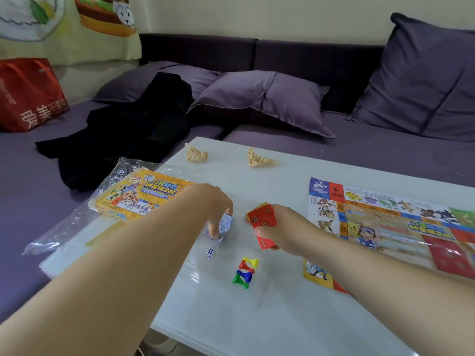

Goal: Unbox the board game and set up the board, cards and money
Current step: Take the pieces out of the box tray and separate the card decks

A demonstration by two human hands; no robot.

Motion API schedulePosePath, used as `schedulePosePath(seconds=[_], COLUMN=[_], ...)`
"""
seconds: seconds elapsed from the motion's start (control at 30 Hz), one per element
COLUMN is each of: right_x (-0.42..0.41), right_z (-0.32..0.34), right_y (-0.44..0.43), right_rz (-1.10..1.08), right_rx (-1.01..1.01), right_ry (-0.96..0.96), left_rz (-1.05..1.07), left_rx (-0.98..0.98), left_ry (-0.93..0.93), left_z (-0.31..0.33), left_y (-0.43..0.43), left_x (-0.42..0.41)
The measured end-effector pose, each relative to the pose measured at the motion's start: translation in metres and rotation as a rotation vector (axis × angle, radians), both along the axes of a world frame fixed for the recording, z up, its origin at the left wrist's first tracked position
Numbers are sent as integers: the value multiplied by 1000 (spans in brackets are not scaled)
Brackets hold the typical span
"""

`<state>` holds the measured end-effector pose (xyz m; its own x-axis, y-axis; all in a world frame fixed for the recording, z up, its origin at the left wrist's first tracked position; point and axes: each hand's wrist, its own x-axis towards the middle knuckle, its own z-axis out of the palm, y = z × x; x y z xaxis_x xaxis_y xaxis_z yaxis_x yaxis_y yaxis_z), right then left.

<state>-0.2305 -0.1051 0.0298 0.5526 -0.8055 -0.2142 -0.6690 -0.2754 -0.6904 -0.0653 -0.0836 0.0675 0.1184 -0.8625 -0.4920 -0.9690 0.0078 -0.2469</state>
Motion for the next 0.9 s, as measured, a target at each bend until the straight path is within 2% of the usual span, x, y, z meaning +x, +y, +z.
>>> schedulePosePath(seconds=[0.2,0.57,0.67,0.77,0.9], right_x=[1,4,6,1,-25], right_z=[-4,0,-3,5,20], right_y=[-4,-6,-8,-4,9], right_rz=[15,9,-47,-157,-262], right_rx=[-80,-76,10,212,301], right_ry=[26,11,-100,-343,-446], left_rz=[-63,-27,4,26,73], left_rx=[31,-23,-29,-77,-194], left_ry=[-151,-60,-49,-26,50], left_z=[-7,-13,-12,-6,9], left_y=[-2,-1,-1,0,10], left_x=[-2,12,15,19,15])
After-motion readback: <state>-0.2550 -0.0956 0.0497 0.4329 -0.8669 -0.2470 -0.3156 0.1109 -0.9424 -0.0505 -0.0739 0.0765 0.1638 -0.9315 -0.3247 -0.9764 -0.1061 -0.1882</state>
